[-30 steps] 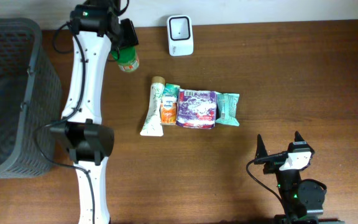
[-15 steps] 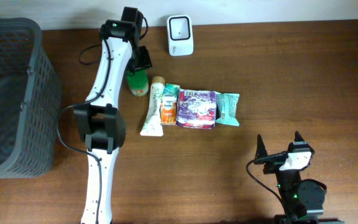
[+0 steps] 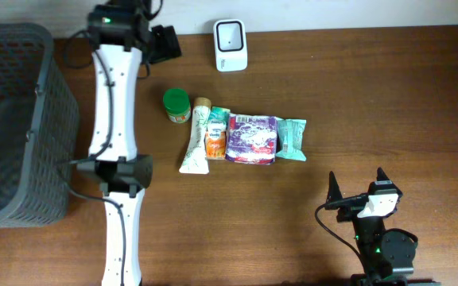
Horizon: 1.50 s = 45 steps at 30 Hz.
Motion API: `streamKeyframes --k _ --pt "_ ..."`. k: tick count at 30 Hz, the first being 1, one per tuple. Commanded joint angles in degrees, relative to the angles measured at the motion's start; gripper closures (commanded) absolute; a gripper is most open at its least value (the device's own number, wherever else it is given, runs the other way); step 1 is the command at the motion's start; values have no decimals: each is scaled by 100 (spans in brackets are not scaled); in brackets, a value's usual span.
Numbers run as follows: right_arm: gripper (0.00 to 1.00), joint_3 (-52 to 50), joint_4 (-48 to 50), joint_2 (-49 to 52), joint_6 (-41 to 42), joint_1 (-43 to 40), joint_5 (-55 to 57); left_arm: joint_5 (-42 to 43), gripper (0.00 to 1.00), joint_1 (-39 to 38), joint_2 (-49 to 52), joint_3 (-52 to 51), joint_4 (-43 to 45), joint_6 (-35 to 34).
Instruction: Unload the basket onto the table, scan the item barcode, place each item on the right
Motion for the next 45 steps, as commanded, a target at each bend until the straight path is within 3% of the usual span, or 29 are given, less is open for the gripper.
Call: streamKeyframes --k 1,6,8,13,14,18,29,31,33,37,38,41,43,45 --pt "1 -48 -2 -26 -37 57 -28 208 1 24 -986 149 -313 385" --pt "1 -48 -2 -26 -37 57 -28 1633 1 -2 -2223 -109 -315 1353" --pt "1 -48 -2 -26 -35 57 -28 1591 1 2 -2806 -708 -315 1366" --pt "1 -48 -2 -26 -35 57 -28 531 1 2 -5305 -4513 -313 1307" --pt "1 -48 -2 -26 -35 57 -28 101 1 2 -5825 -5346 -295 942" --pt "1 -48 -2 -26 -35 57 -28 -304 1 2 -6728 -6738 -98 251" --pt "1 -48 11 -26 -13 59 -31 -144 1 2 -6822 -6940 -188 260" --pt "1 -48 354 -28 765 59 -1180 -144 1 2 -6822 -6940 -190 260" --pt "1 -48 1084 -28 2225 59 -3051 -144 1 2 -6822 -6940 -188 260" --pt "1 -48 2778 -28 3510 59 -3449 -144 1 2 -6822 -6940 -188 260" --pt "1 -46 3622 -28 3674 59 -3440 -144 1 2 -6822 -6940 -188 260" --pt "1 264 4450 -26 3674 57 -2804 -144 1 2 -6822 -6940 -188 260" --pt "1 1029 4030 98 3418 52 -2317 -144 1 2 -6822 -6940 -188 260" --pt "1 2031 3233 511 2400 52 -2343 -144 1 2 -6822 -6940 -188 260"
